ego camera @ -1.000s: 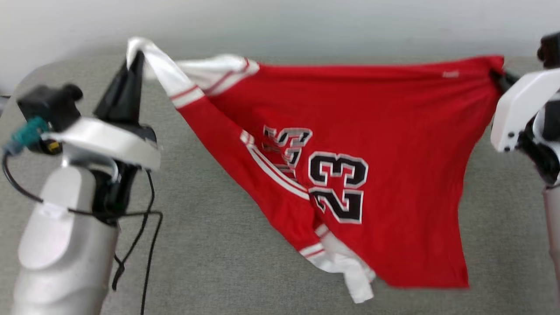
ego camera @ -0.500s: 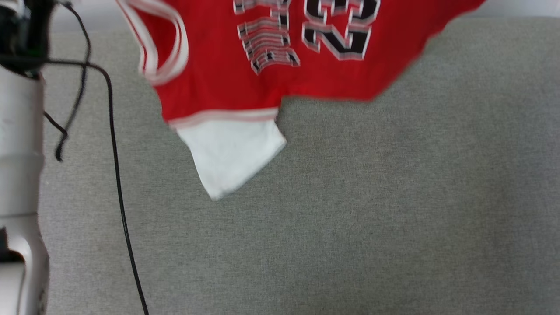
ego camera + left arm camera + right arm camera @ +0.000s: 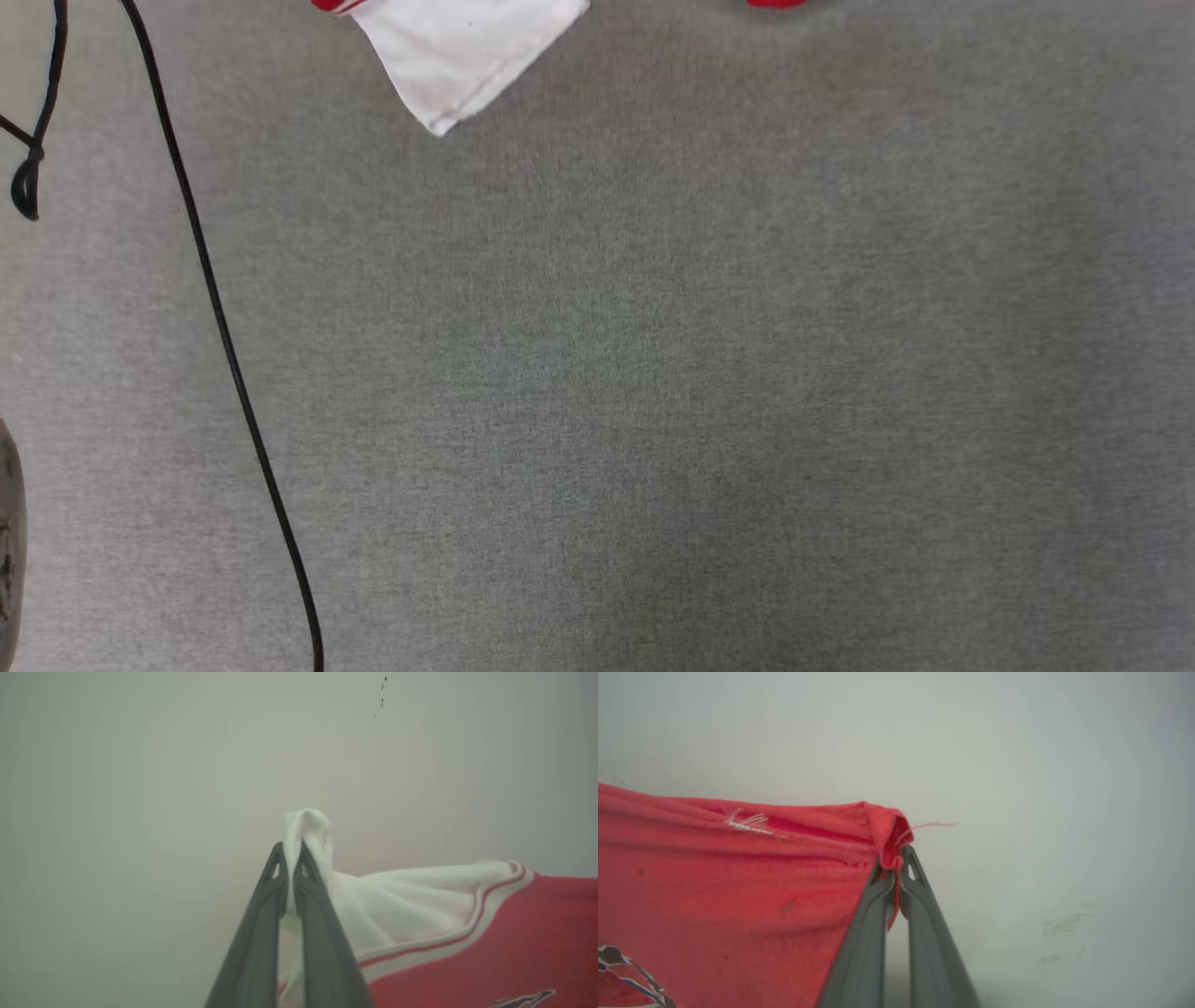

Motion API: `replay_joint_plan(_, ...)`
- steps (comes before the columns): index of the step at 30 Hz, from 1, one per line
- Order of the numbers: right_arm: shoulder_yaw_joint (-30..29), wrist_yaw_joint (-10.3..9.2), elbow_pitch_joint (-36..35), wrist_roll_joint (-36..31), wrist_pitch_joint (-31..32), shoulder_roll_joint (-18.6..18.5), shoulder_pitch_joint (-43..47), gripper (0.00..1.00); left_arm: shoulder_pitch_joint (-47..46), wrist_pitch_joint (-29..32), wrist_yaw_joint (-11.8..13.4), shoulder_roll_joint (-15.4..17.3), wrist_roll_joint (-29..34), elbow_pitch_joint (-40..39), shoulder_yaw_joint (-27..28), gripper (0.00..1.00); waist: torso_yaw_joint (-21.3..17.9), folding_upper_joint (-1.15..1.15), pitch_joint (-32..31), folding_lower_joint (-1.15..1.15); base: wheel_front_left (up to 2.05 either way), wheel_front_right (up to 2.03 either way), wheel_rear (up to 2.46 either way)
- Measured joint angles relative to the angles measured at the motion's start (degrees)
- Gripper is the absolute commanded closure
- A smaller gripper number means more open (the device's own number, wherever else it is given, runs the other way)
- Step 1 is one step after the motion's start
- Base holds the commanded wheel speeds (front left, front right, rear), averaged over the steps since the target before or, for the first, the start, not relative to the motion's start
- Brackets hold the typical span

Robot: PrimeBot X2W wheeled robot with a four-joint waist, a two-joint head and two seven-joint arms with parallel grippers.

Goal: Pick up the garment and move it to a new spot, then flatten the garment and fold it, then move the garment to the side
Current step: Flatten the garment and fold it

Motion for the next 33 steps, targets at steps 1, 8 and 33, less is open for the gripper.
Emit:
replay_joint_plan(1, 0.3, 0.00, 0.9, -0.1, -0.5, 0.1, -0.4, 1.00, -0.2, -0.1, 0.0, 0.0, -0.6, 0.5, -0.5, 1.00, 0.0, 0.00, 0.8, 0.00, 0.00, 0.00, 0.00)
replay_joint_plan(8, 1.6, -0.01, 7.9, 0.5, -3.3, 0.9, -1.5, 1.00, 0.8, -1.9, 0.0, 0.2, -5.7, 3.9, -3.9, 1.00, 0.6, 0.00, 5.7, 0.01, 0.00, 0.00, 0.00)
replay_joint_plan(33, 9.3, -0.02, 21.2, 10.1, -9.2, 0.1, 27.0, 1.00, 34.6, -5.1, 0.0, -1.3, -26.4, 4.3, -20.6, 1.00, 3.5, 0.00, -4.0, -0.01, 0.00, 0.00, 0.00)
